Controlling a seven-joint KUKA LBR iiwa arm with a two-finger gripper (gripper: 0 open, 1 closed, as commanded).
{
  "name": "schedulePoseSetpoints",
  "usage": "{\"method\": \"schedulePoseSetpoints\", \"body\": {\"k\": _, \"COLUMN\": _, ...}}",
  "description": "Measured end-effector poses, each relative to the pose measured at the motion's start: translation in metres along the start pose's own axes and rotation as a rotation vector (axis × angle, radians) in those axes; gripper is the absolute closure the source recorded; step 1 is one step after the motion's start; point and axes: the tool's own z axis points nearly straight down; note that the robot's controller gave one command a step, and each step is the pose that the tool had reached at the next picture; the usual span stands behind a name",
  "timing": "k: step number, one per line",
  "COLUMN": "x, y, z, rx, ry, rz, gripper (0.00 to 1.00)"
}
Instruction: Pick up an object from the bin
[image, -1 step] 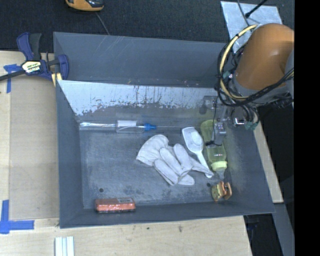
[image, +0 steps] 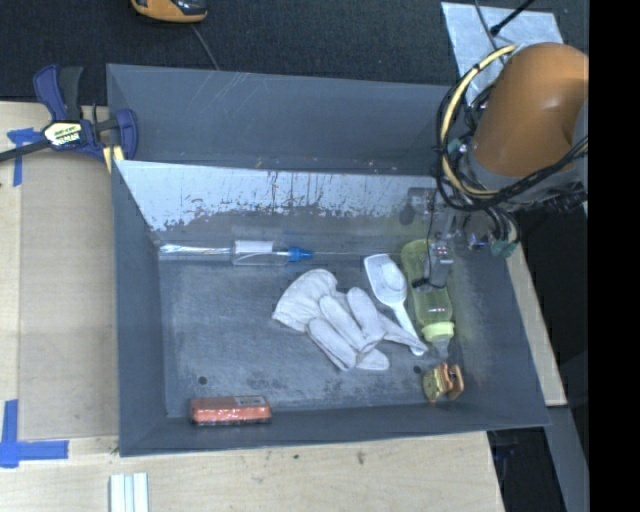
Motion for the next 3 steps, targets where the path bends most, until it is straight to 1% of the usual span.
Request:
{"method": "schedulePoseSetpoints", "body": {"k": 1, "x": 0.026, "y": 0.010, "z": 0.055, "rx": 0.000, "ry": -0.002, "rz": -0.132, "gripper": 0.00}}
{"method": "schedulePoseSetpoints", "body": {"k": 2, "x": 0.076, "y": 0.017, "z": 0.061, "rx": -0.001, "ry": 0.003, "rz": -0.377, "gripper": 0.00}}
{"method": "schedulePoseSetpoints", "body": {"k": 3, "x": 0.086, "y": 0.024, "z": 0.071, "rx": -0.001, "ry": 0.002, "rz": -0.512, "gripper": 0.00}}
